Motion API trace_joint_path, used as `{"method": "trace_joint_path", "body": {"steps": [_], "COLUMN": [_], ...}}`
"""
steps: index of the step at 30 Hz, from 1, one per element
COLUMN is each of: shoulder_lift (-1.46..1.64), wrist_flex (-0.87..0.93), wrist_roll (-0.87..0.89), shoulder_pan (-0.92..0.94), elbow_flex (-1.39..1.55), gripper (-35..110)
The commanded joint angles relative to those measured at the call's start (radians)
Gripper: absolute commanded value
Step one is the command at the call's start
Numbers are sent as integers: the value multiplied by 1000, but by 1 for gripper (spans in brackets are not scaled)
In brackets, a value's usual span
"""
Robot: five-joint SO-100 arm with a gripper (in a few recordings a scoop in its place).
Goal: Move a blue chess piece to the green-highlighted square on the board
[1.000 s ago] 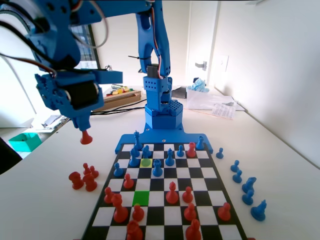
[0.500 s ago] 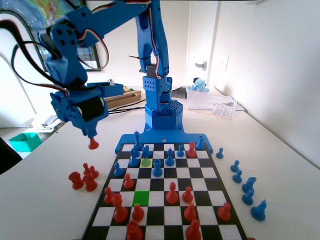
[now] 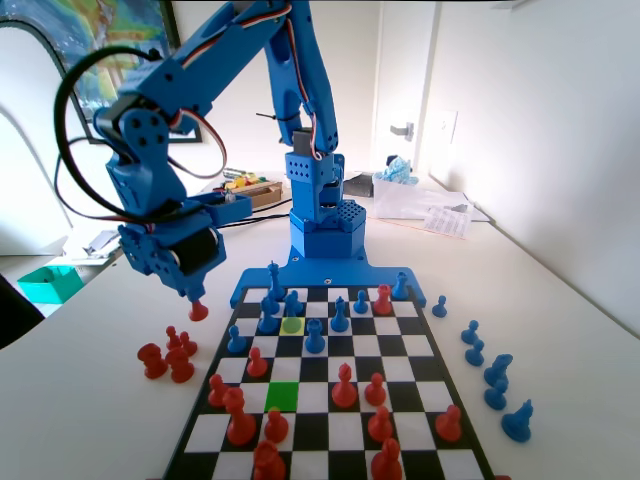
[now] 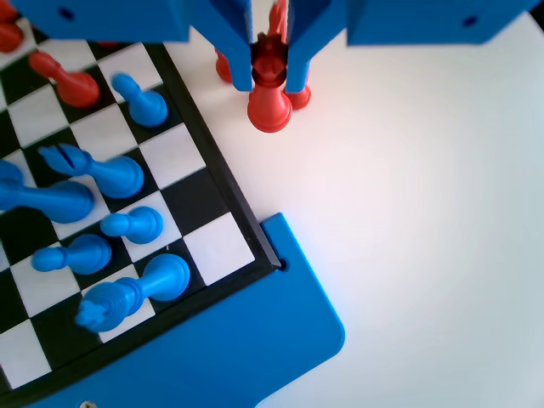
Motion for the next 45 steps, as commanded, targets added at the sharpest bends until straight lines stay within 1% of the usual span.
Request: {"method": "trace_joint_path", "body": {"steps": [1, 20, 26, 31, 33, 38, 45], "shoulder_lift": [11, -54, -54, -52, -52, -35, 80], "wrist_flex": [-11, -135, -155, -158, -158, -110, 97], "wrist_roll": [-11, -29, -18, -29, -37, -51, -98], "shoulder_pan": [20, 34, 29, 28, 28, 31, 12], "elbow_flex": [6, 51, 60, 64, 58, 29, -55], "gripper": [1, 1, 8, 16, 17, 17, 17]}}
